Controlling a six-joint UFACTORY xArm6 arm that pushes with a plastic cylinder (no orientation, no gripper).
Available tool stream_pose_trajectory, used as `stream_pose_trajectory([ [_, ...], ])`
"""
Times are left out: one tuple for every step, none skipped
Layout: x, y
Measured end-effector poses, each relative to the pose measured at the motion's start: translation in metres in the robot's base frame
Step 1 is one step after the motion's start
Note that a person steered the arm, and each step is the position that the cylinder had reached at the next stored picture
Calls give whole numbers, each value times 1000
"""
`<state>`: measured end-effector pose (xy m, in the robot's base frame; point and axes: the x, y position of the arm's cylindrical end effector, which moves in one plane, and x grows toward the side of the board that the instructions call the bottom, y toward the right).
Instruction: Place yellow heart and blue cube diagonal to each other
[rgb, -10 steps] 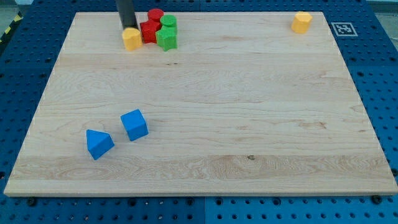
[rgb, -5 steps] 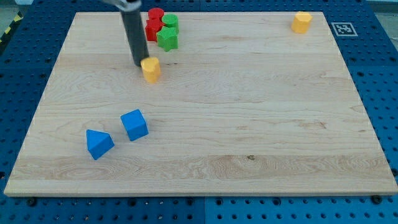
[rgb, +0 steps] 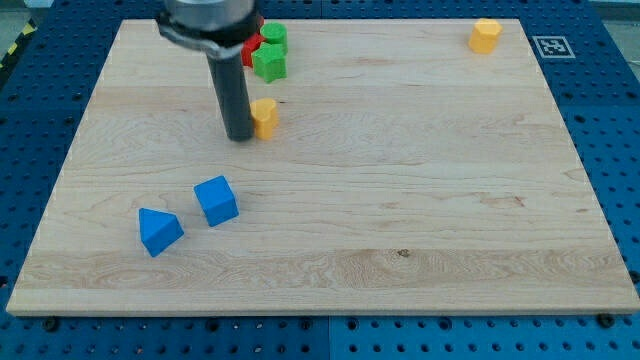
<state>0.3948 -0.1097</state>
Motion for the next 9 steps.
stream_pose_trajectory([
  [-53,-14],
  [-54,5],
  [-20,61],
  [10,92],
  [-11,100],
  [-36,78],
  [-11,66],
  [24,66],
  [19,64],
])
